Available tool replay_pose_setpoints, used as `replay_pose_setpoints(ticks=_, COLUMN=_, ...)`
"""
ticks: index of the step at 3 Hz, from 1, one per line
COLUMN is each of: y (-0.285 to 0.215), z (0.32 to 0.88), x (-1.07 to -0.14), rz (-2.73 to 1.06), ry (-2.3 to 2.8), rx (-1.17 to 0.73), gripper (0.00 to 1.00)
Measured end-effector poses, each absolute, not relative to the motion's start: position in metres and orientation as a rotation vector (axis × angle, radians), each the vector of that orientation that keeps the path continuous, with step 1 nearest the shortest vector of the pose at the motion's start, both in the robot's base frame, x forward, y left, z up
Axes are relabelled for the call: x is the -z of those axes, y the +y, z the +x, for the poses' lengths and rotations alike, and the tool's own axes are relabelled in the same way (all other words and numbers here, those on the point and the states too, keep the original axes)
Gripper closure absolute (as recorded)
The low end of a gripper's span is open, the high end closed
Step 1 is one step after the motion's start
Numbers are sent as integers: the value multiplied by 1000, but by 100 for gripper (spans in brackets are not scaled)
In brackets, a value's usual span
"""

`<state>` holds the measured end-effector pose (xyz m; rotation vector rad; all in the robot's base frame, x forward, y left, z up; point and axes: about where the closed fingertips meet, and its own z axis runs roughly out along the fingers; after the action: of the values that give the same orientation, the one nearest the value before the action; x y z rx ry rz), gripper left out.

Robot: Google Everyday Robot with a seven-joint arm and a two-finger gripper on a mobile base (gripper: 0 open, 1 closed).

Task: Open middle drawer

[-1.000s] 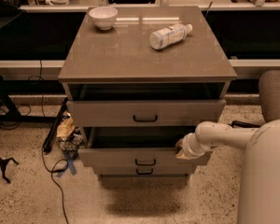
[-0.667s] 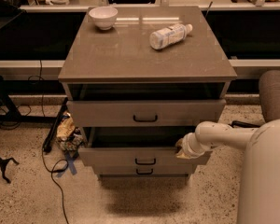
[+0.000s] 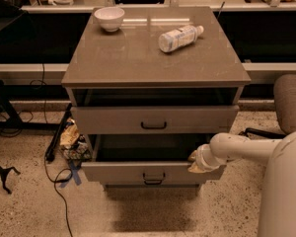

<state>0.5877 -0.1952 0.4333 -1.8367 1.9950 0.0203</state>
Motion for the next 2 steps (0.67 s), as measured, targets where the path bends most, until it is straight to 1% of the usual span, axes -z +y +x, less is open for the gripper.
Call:
replay_pose_setpoints(ticks=1, y=-194, z=587, x=-432, rz=-1839, ry=1995, rx=-24, gripper=83)
replay_pose_setpoints(ticks=2, y=-193, z=586, x=-430, rz=-1841, ry=1995, rx=-28, gripper=59)
